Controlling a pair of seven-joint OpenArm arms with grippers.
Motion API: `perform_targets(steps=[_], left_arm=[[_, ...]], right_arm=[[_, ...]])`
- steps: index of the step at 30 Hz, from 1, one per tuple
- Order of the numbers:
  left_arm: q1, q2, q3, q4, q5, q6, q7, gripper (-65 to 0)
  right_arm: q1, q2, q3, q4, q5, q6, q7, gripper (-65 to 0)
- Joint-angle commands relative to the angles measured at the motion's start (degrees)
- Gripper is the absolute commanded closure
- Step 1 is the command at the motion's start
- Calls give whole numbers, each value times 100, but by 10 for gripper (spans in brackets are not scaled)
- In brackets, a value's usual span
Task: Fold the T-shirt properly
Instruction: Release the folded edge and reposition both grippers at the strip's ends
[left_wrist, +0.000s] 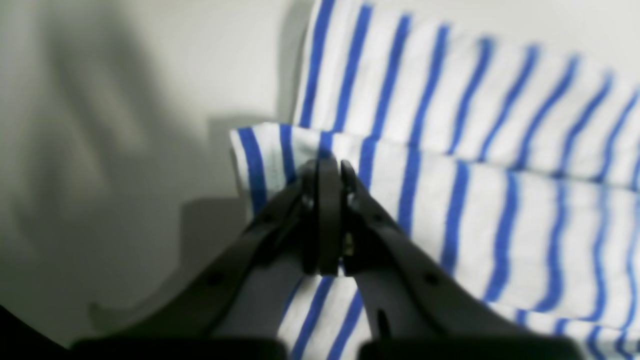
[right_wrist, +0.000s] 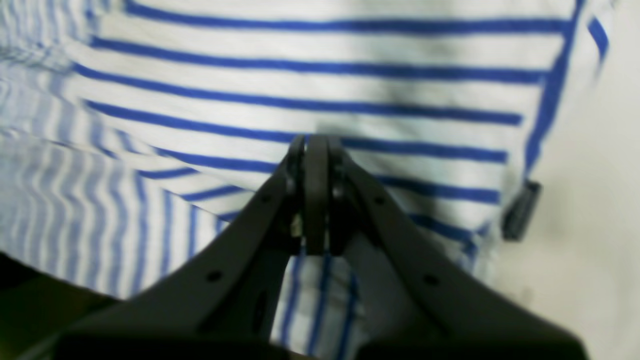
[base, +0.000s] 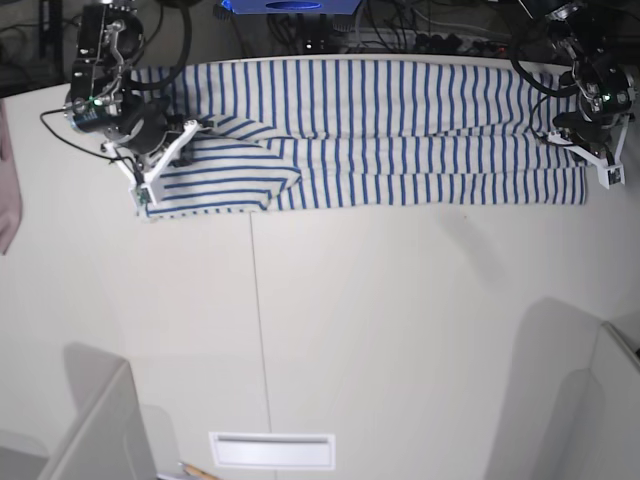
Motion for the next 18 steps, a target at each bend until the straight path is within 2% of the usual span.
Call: perform_targets(steps=[1, 3, 7, 12, 18], left_arm=[[-21, -108, -34, -23, -4, 32, -154, 0], [-65, -108, -34, -296, -4, 50, -180, 0], [-285, -108, -34, -718, 5, 50, -189, 0], [-751, -117, -34, -982, 40, 50, -189, 0], [-1788, -222, -34, -1518, 928, 50, -180, 0]], right_arm=[[26, 27, 12, -12, -58, 6, 70, 0], [149, 19, 12, -328, -252, 6, 70, 0], [544, 36, 29, -1286, -305, 6, 255, 0], [1098, 71, 29, -1884, -313, 6, 413, 0], [1995, 71, 29, -2588, -313, -3, 431, 0]])
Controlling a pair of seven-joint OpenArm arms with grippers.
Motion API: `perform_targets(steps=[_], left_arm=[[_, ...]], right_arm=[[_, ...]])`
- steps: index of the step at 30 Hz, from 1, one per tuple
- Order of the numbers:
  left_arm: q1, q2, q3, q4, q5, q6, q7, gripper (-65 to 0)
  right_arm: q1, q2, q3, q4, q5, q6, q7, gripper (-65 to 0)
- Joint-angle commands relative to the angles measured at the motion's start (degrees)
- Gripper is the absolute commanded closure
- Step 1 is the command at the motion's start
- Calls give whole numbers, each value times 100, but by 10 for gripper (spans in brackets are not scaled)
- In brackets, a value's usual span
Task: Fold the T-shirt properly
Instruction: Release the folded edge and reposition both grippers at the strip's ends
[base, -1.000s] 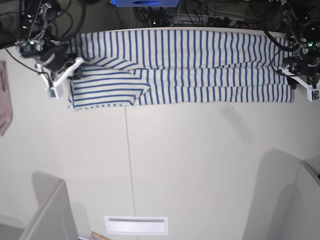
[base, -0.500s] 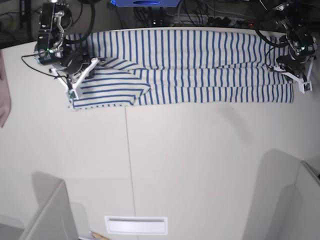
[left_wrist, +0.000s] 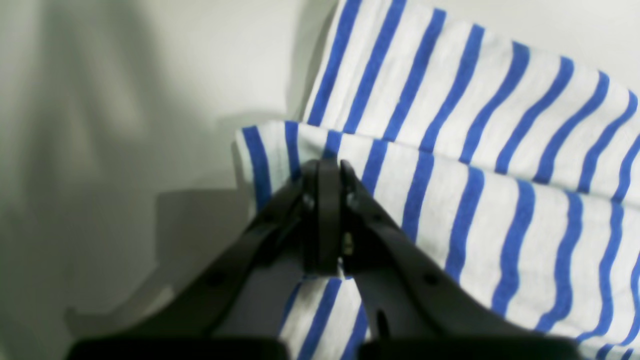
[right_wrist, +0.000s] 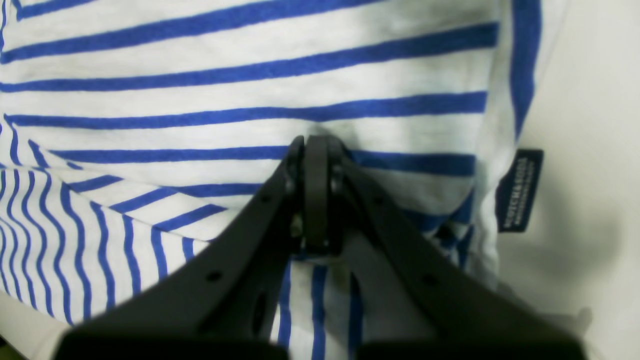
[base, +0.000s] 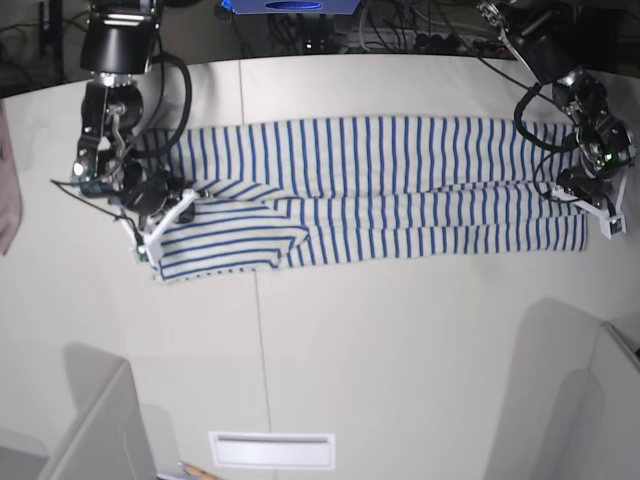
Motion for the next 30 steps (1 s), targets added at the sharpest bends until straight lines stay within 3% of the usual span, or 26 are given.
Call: perform_targets(steps=[1, 6, 11, 14, 20, 26, 28, 30], left_arm=[[-150, -96, -12, -21, 102, 26, 71, 0], [-668, -113, -12, -39, 172, 26, 115, 0], [-695, -228, -21, 524, 164, -1, 141, 0], [-616, -333, -74, 1051, 5, -9, 713, 0], [228, -658, -74, 2212, -1261, -18, 1205, 0], [1134, -887, -452, 2256, -2738, -18, 1161, 0], [1195, -887, -795, 2062, -2940, -18, 1161, -135], [1169, -905, -1041, 1746, -3010, -18, 1161, -344]], right_arm=[[144, 61, 7, -72, -252, -95, -87, 0], [575, 61, 7, -187, -252, -95, -122, 0], [513, 17, 7, 719, -217, -95, -474, 0], [399, -54, 16, 1440, -217, -95, -764, 0], [-287, -168, 16, 2398, -217, -86, -799, 0], [-1429, -212, -45, 2864, -217, -86, -26, 0], [-1781, -309, -45, 2934, -217, -86, 194, 0], [-2071, -335, -45, 2926, -217, -86, 379, 0]])
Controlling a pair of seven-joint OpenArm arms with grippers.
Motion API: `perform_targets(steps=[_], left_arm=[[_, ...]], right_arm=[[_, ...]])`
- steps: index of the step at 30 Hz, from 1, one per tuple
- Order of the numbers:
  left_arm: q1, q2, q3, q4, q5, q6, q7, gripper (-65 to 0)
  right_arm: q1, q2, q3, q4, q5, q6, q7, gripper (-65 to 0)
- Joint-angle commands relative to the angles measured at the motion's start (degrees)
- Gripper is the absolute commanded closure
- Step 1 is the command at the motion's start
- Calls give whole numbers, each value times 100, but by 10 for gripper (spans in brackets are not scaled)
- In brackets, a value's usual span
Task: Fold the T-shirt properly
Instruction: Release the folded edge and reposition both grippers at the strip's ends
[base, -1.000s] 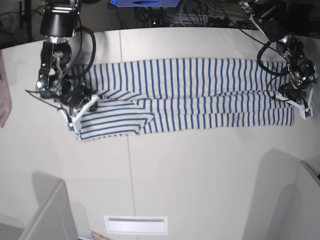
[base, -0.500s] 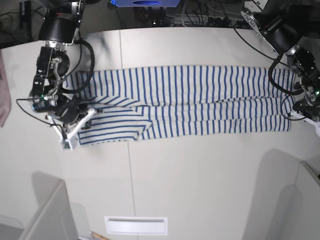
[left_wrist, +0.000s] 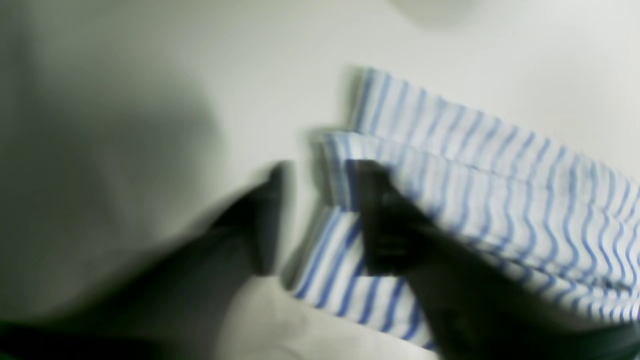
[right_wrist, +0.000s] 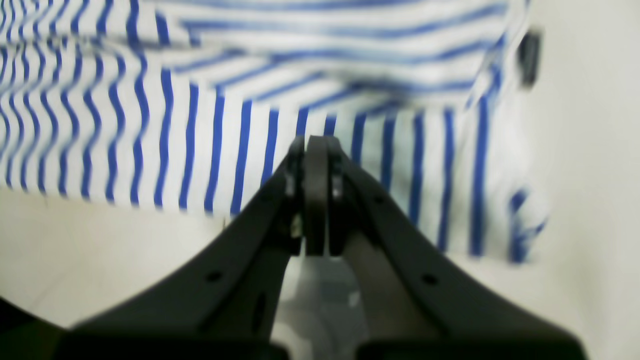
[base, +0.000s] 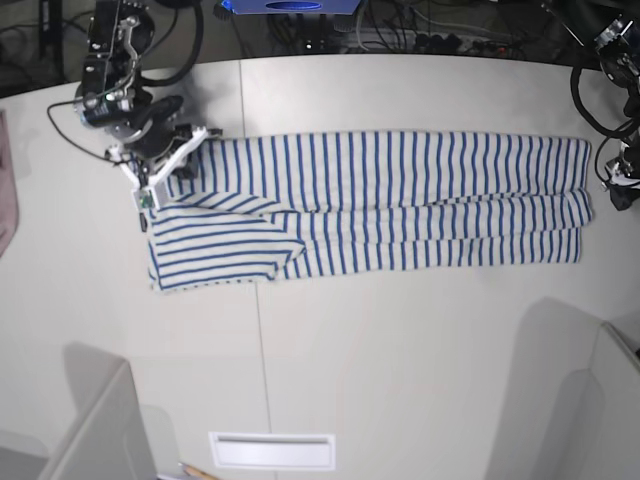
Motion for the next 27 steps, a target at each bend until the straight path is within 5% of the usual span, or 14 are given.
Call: perform_targets(steps=[1, 5, 11, 18, 27], left_arm=[[-49, -118, -66, -56, -90, -14, -80, -428], [-312, -135, 39, -478, -55, -392, -80, -650], [-734, -250, 39, -1524, -46, -928, -177, -617], [-726, -373, 971, -2262, 147, -955, -1021, -586], [-778, -346, 1059, -2781, 147, -972, -1127, -584]], right_arm=[[-37, 17, 18, 95, 50, 3, 237, 0], [-239, 17, 18, 86, 50, 3, 386, 0], [-230, 17, 18, 95, 50, 3, 378, 0], [-195, 17, 18, 104, 50, 3, 378, 0], [-186, 17, 18, 104, 50, 3, 378, 0]])
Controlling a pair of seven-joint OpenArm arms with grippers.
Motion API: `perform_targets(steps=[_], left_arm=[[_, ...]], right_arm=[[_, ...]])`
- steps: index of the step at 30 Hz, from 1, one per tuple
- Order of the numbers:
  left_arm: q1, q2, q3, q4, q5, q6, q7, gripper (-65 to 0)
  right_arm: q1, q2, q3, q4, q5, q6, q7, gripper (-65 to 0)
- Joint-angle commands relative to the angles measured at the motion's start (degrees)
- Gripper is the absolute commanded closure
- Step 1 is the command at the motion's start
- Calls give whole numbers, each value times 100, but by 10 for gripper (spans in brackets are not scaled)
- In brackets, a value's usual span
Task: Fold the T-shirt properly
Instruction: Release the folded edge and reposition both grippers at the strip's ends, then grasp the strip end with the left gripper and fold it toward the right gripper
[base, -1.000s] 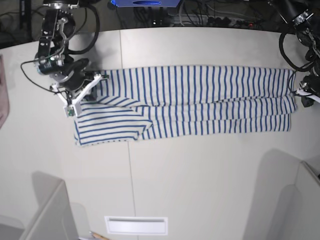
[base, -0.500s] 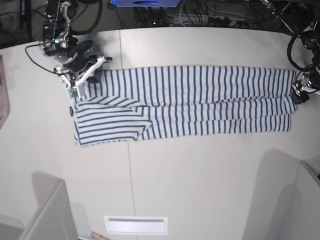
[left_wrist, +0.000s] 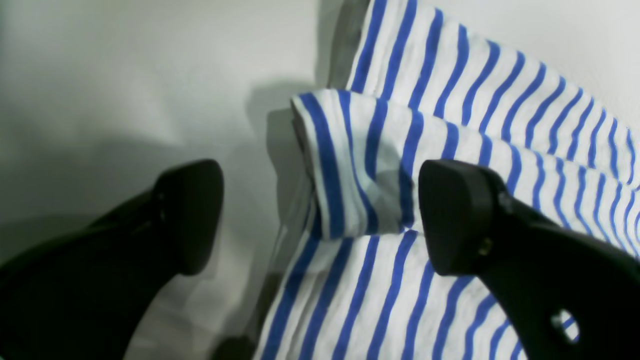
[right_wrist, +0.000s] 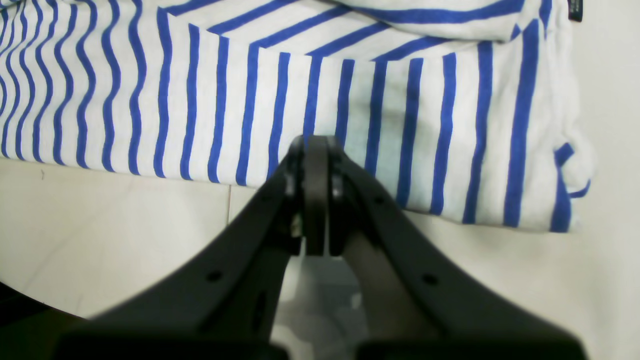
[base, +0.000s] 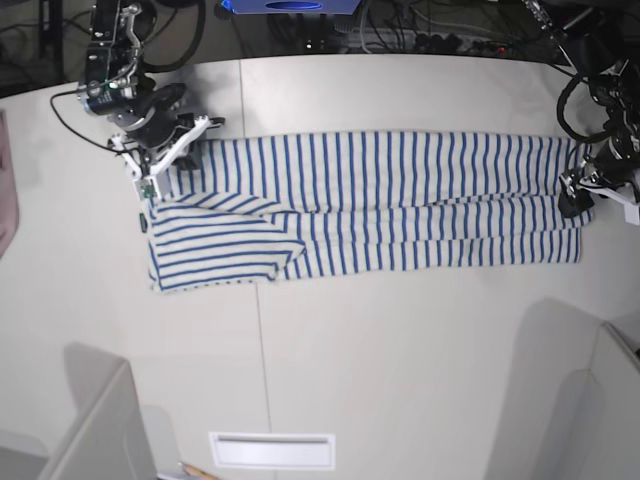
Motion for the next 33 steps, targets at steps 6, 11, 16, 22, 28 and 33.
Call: perform_targets(steps=[6, 11, 16, 22, 28, 33], left_arm=[[0, -62, 608, 6, 5, -8, 170, -467], [0, -80, 590, -311, 5, -8, 170, -219], [0, -141, 590, -328, 5, -8, 161, 0], [0, -519, 590, -328, 5, -8, -235, 0], [123, -730, 590, 173, 31, 18, -261, 0], [606, -625, 599, 1175, 31, 53, -226, 0]], right_arm=[[19, 23, 14, 113, 45, 8, 111, 0], [-7, 23, 66, 113, 45, 8, 111, 0], [-25, 23, 66, 113, 45, 8, 111, 0], [-25, 23, 75, 113, 45, 8, 111, 0], [-25, 6, 75, 113, 54, 16, 129, 0], [19, -144, 58, 113, 54, 16, 111, 0]])
